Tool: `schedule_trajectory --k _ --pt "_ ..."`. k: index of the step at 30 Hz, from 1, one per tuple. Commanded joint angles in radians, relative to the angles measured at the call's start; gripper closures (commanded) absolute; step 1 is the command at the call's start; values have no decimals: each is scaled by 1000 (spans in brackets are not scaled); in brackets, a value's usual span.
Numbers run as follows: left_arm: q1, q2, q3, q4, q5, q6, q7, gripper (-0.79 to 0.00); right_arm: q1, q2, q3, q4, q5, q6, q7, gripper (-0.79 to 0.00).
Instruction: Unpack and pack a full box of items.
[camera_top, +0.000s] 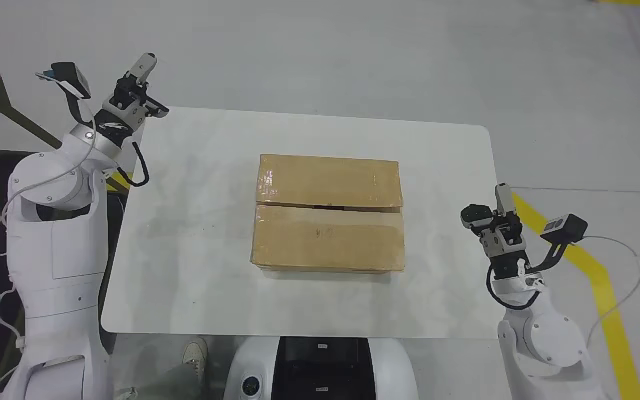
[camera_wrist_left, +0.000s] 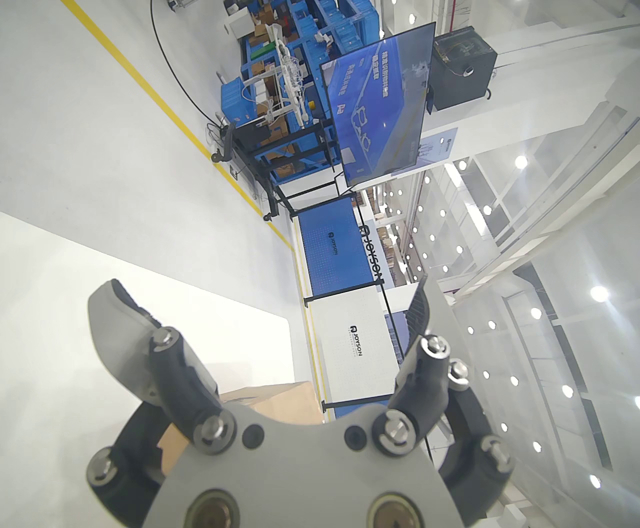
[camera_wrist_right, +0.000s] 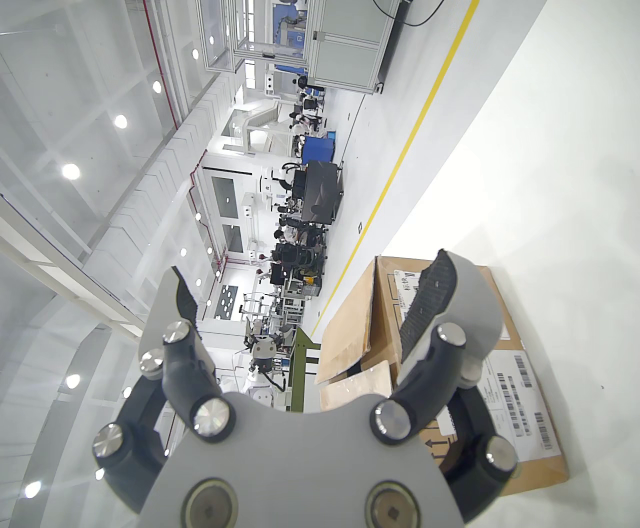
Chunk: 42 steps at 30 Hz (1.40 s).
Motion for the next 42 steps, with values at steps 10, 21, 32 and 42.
schedule_trajectory --k 10,21,32,42 --pt "0 0 0 0 0 0 0 -785 0 0 0 0 0 0 0 -785" --pt "0 0 0 0 0 0 0 -784 0 0 0 0 0 0 0 -785" --pt "0 0 0 0 0 0 0 -785 67 2 -55 89 29 -36 153 -785" --pt "0 0 0 0 0 0 0 -785 127 13 -55 176 128 -58 380 -785"
